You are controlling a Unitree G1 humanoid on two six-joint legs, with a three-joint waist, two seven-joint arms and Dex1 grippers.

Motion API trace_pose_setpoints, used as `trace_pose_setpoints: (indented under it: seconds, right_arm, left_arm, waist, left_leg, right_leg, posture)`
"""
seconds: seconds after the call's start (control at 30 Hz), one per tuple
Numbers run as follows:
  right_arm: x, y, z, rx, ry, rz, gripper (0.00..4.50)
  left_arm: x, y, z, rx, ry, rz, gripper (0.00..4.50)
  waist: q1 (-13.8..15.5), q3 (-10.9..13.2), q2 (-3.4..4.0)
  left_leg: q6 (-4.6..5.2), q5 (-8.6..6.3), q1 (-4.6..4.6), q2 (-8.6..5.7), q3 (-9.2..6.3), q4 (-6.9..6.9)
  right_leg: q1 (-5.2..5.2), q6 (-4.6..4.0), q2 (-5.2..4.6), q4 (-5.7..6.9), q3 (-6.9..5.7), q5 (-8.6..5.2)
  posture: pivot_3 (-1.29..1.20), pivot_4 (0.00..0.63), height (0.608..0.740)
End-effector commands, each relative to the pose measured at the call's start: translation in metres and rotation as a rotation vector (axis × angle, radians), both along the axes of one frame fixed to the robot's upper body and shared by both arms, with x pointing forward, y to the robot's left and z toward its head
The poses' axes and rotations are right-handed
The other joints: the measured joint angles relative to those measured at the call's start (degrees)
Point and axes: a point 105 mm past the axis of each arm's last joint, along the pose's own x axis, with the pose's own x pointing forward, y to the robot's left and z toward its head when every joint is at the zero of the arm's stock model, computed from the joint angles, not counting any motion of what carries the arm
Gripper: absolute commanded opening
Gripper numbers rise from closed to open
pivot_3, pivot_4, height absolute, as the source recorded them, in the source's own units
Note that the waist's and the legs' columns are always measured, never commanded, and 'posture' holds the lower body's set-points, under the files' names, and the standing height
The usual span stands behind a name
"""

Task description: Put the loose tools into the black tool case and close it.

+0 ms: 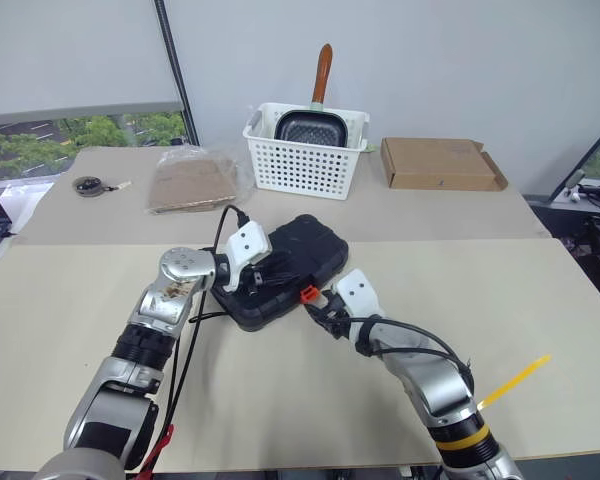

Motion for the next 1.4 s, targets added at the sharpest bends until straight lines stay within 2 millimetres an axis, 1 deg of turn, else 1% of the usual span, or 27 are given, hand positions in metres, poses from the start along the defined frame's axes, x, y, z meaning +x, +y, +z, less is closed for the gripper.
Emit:
trace_pose_setpoints:
  seconds: [0.03, 0.3, 0.53, 0.57, 0.6, 0.63, 0.67, 0.9, 1.13, 1.4]
  right_arm:
    - [-0.001, 0.010, 0.031, 0.067, -0.115, 0.045, 2.49]
    - [-0.002, 0.012, 0.037, 0.084, -0.143, 0.057, 2.49]
    - [-0.002, 0.010, 0.034, 0.076, -0.132, 0.049, 2.49]
    - [-0.001, 0.010, 0.034, 0.073, -0.134, 0.047, 1.99]
    - [-0.002, 0.009, 0.034, 0.071, -0.135, 0.046, 1.86]
    - [-0.002, 0.009, 0.034, 0.069, -0.136, 0.047, 1.61]
    - [-0.002, 0.008, 0.035, 0.065, -0.137, 0.049, 1.25]
    - [-0.003, 0.007, 0.037, 0.051, -0.144, 0.058, 1.25]
    - [-0.003, 0.007, 0.035, 0.046, -0.134, 0.064, 1.25]
    - [-0.002, 0.005, 0.050, 0.048, -0.169, 0.079, 1.25]
  left_arm:
    - [-0.018, 0.006, -0.069, 0.160, 0.212, 0.000, 2.85]
    - [-0.019, 0.005, -0.070, 0.162, 0.217, -0.003, 2.85]
    - [-0.019, 0.005, -0.071, 0.160, 0.220, -0.003, 2.85]
    - [-0.019, 0.005, -0.072, 0.161, 0.220, -0.003, 2.85]
    - [-0.019, 0.005, -0.072, 0.161, 0.220, -0.003, 2.85]
    - [-0.020, 0.005, -0.072, 0.162, 0.220, -0.003, 2.85]
    - [-0.020, 0.005, -0.072, 0.162, 0.220, -0.003, 2.85]
    - [-0.020, 0.003, -0.073, 0.160, 0.222, -0.008, 2.85]
    - [-0.020, 0.001, -0.073, 0.159, 0.222, -0.011, 2.85]
    - [-0.023, 0.000, -0.075, 0.164, 0.226, -0.023, 2.85]
  waist:
    - [0.0, 0.0, 0.00]
    - [0.0, 0.0, 0.01]
    - [0.0, 0.0, 0.01]
    - [0.0, 0.0, 0.01]
    - [0.0, 0.0, 0.01]
    - [0.0, 0.0, 0.01]
    - [0.0, 0.0, 0.01]
    - [0.0, 0.0, 0.01]
    - [0.0, 0.0, 0.02]
    - [0.1, 0.0, 0.03]
  left_leg:
    - [0.00, 0.00, 0.00, 0.00, 0.00, 0.00]
    - [-0.24, -0.14, 0.00, 0.00, -0.12, -0.02]
    - [-0.24, -0.14, -0.01, 0.00, -0.22, -0.02]
    - [-0.24, -0.14, -0.01, 0.00, -0.22, -0.02]
    - [-0.25, -0.14, -0.01, 0.00, -0.23, -0.02]
    - [-0.25, -0.14, -0.01, 0.00, -0.24, -0.02]
    - [-0.25, -0.15, -0.02, 0.00, -0.26, -0.03]
    - [-0.24, -0.14, -0.12, -0.02, -0.39, -0.03]
    - [-0.24, -0.15, -0.13, -0.02, -0.44, -0.03]
    - [-0.22, -0.15, -0.18, -0.03, -0.50, -0.05]
  right_leg:
    - [0.00, 0.00, 0.00, -0.01, 0.00, 0.00]
    - [-0.02, 0.01, 0.01, -0.15, -0.06, 0.00]
    - [-0.01, 0.01, 0.02, -0.15, -0.10, 0.00]
    - [-0.01, 0.01, 0.02, -0.16, -0.10, 0.00]
    - [0.00, 0.01, 0.02, -0.17, -0.10, 0.00]
    - [0.00, 0.01, 0.02, -0.17, -0.11, 0.00]
    - [0.00, 0.01, 0.02, -0.19, -0.12, 0.00]
    - [0.03, 0.01, 0.04, -0.33, -0.18, 0.00]
    - [0.07, 0.02, 0.04, -0.40, -0.21, 0.01]
    - [0.07, 0.03, 0.05, -0.50, -0.24, 0.01]
  posture:
    - [0.00, 0.150, 0.700]
    - [0.00, 0.150, 0.700]
    - [0.00, 0.150, 0.700]
    - [0.00, 0.150, 0.700]
    - [0.00, 0.150, 0.700]
    - [0.00, 0.150, 0.700]
    - [0.00, 0.150, 0.700]
    - [0.00, 0.150, 0.700]
    - [0.00, 0.150, 0.700]
    - [0.00, 0.150, 0.700]
